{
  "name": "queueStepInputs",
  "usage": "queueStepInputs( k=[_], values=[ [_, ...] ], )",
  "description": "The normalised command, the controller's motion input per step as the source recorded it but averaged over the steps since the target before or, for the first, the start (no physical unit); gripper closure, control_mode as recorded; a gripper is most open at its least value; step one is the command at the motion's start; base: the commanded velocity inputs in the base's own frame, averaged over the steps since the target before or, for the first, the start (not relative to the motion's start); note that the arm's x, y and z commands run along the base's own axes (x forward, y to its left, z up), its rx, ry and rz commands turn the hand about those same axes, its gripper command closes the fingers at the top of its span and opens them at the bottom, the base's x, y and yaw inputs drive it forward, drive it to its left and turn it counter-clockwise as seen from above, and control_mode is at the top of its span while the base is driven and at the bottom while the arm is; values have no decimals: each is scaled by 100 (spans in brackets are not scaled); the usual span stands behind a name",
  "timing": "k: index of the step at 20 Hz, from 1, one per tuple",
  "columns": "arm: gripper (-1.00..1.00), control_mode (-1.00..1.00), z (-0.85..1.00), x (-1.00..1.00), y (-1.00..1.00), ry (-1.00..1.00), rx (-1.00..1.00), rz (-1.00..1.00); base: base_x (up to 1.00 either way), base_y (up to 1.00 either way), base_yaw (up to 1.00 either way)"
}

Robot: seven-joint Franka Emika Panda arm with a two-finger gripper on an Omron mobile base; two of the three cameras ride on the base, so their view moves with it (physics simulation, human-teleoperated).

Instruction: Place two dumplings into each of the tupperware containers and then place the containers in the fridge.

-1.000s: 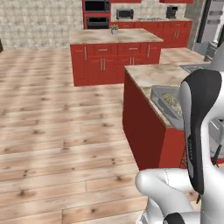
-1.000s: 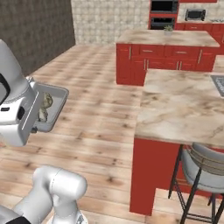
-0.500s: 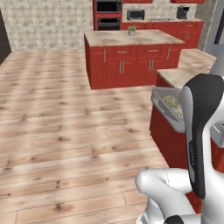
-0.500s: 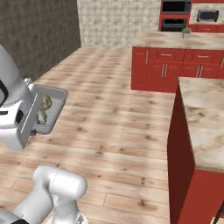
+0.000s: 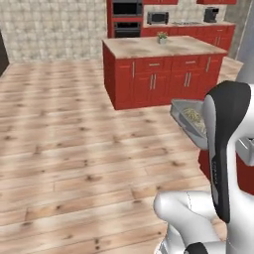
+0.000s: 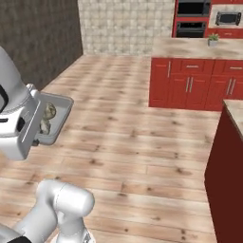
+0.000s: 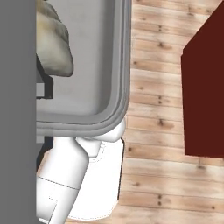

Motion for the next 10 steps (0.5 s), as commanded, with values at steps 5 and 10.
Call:
queueStepInputs(
  k=[5, 10],
  values=[
    [100, 100, 0, 0, 0, 0, 0, 0, 99, 80, -48],
    [100, 100, 0, 0, 0, 0, 0, 0, 99, 79, -61]
  ],
)
